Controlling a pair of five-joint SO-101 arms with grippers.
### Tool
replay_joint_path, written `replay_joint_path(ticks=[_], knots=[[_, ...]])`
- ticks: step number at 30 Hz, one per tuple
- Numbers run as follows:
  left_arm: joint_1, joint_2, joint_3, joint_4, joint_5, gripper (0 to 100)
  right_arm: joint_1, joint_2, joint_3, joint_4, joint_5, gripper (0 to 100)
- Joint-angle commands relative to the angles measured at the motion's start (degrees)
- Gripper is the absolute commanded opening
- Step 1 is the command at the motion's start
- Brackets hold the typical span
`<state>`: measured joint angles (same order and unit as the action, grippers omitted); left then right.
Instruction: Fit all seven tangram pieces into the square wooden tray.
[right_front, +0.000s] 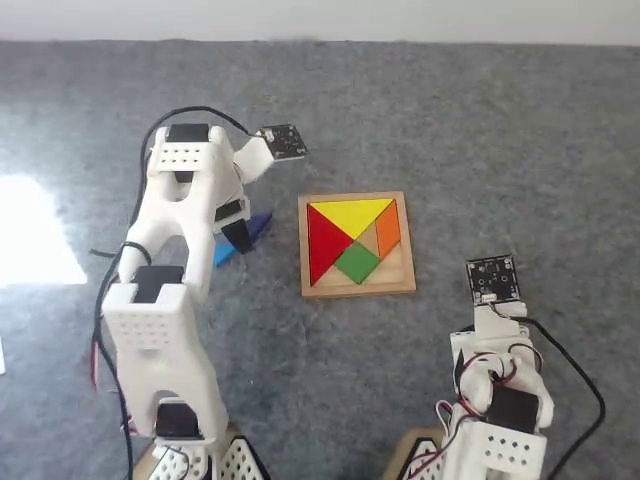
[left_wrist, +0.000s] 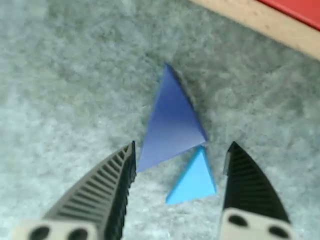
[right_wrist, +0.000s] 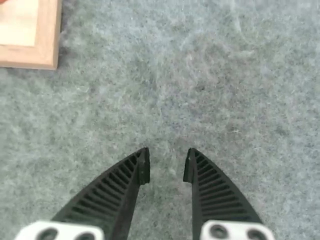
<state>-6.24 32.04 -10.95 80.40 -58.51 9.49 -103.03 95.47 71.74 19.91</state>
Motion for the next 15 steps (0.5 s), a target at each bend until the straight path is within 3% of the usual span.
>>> replay_joint_path(ticks=[1, 15], knots=[[0.4, 1.1, -2.5, -0.8, -1.8, 28, -0.3, -0.3, 1.0, 0.0, 0.6, 13.3], [2.8, 5.5, -2.6, -4.3, -0.4, 27, -0.3, -0.3, 1.0, 0.0, 0.6, 13.3]])
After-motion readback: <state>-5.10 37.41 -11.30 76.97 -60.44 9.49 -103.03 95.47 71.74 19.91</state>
